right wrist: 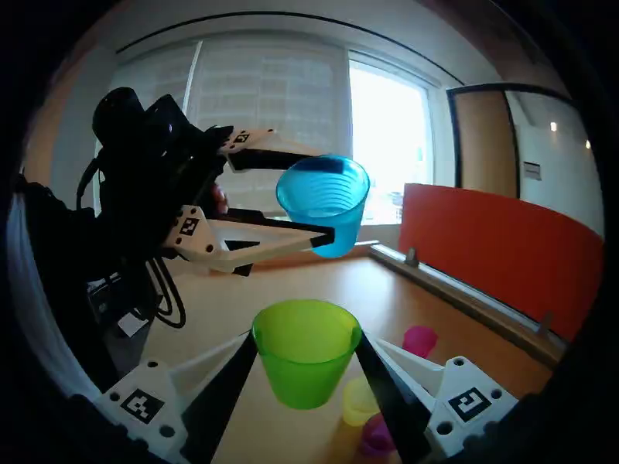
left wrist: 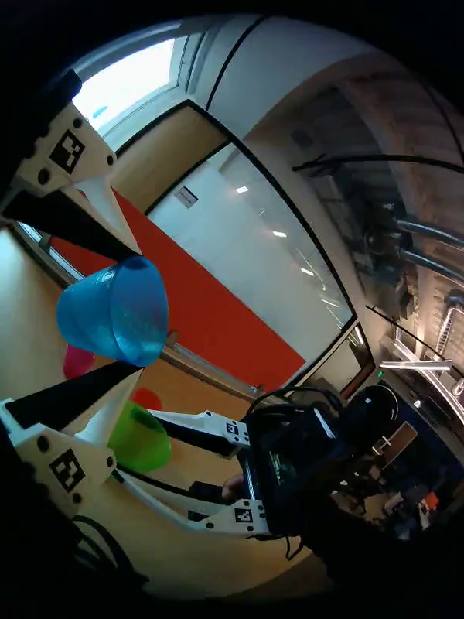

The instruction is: Pour water

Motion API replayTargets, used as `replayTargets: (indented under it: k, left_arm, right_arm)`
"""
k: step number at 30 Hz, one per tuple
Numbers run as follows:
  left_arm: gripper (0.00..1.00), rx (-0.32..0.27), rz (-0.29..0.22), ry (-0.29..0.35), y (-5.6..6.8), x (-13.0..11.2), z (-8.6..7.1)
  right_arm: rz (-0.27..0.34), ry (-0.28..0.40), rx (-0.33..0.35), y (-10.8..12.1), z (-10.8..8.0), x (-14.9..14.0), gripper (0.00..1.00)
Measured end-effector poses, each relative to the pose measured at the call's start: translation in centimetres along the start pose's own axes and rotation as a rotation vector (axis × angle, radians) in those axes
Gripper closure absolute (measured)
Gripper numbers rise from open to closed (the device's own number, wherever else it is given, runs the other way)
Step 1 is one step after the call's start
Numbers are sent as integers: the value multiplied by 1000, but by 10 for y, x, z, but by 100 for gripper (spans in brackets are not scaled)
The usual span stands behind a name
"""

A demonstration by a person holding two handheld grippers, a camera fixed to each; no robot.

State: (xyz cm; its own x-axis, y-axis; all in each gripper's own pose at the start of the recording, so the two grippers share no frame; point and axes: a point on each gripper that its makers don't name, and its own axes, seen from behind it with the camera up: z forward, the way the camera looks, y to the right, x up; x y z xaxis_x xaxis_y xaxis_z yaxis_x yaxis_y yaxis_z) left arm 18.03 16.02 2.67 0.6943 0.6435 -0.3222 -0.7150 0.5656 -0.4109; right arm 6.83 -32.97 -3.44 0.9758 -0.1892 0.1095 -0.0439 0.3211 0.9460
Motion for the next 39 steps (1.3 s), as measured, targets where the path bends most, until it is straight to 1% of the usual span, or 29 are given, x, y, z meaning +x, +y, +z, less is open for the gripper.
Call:
replayTargets:
  k: [21,33,39]
  left_arm:
    - [13,0,101,5,3,7,7]
    - [13,2,154,7,6,11,6]
    - [13,5,174,8,5,12,6]
  right_arm:
    - [2,6,6,-2,3,0,8]
    - [0,10,0,1,0,0,8]
    - [3,11,-3,2,-2,1,7]
